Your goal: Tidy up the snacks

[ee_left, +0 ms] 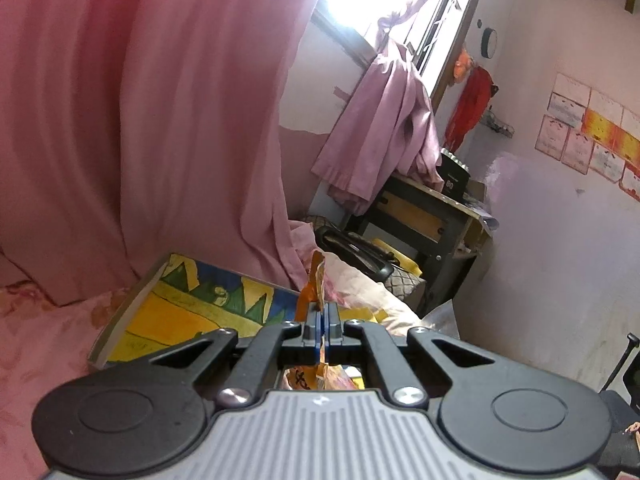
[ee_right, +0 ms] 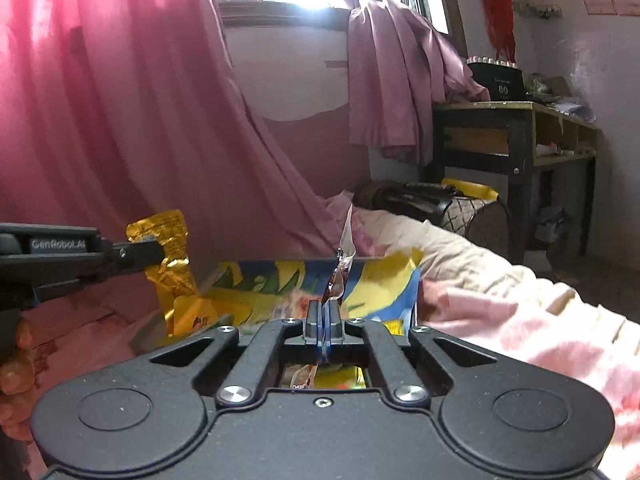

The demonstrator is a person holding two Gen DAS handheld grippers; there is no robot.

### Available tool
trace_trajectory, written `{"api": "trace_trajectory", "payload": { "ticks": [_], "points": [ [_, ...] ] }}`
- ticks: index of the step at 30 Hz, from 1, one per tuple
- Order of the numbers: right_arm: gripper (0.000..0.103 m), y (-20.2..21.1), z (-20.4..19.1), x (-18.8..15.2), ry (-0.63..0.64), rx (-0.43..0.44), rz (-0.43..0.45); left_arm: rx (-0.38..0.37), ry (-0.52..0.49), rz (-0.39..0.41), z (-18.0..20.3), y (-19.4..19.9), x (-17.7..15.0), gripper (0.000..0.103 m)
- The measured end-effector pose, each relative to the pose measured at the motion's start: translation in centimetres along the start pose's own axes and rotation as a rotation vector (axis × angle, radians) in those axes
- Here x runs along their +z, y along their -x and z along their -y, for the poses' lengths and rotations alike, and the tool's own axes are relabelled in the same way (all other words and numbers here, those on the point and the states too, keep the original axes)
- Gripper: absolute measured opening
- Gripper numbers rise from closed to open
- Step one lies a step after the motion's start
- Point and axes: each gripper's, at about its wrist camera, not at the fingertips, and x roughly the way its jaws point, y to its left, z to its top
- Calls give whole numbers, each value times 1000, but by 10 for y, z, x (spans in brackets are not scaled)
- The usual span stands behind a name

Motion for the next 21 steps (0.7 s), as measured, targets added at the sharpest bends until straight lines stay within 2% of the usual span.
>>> {"api": "trace_trajectory", "payload": {
  "ticks": [8, 14, 21],
  "points": [
    [0, -61, 1, 7, 41, -45, 15, -27, 71, -18, -26, -46, -9, 0],
    [0, -96, 1, -1, 80, -90, -20, -51, 134, -32, -40, -65, -19, 0],
    [0, -115, -5, -15, 139, -108, -78, -15, 172, -93, -52, -82, -33, 0]
  ]
}}
